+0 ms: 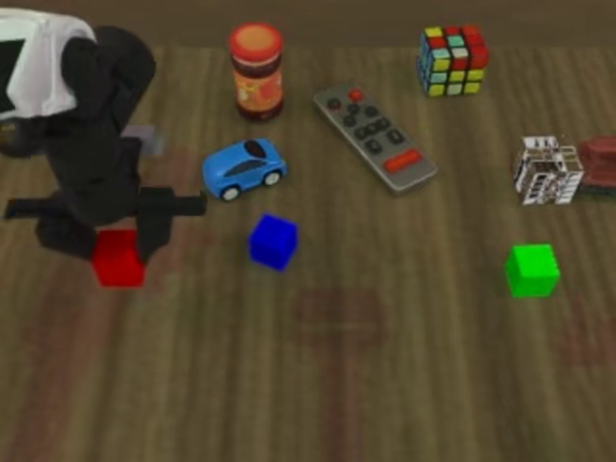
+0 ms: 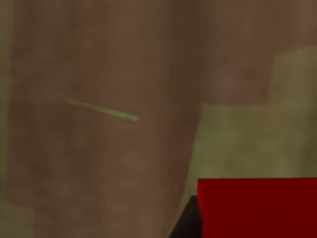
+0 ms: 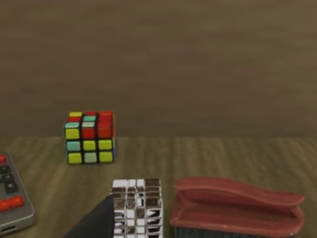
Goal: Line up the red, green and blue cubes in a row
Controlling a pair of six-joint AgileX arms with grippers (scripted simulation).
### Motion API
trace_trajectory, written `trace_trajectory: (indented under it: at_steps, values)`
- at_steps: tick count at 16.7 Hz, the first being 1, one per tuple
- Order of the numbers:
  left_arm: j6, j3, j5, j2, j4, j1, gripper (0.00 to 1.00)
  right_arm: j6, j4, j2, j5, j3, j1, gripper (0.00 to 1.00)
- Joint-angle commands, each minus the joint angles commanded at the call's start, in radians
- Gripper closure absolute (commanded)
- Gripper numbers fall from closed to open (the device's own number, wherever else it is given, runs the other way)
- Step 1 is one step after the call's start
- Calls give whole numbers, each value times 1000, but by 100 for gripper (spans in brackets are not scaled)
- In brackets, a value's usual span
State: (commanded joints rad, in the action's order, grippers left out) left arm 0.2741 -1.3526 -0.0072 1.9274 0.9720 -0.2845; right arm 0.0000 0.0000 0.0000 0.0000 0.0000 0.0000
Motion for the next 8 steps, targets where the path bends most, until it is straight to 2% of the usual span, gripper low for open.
trace_trajectory:
  at_steps: [5, 8]
  values:
    - [252, -3, -3, -23, 35, -252, 100, 0, 0, 0, 0, 0, 0, 0]
    - [354, -2, -6, -46, 43, -355, 100, 0, 0, 0, 0, 0, 0, 0]
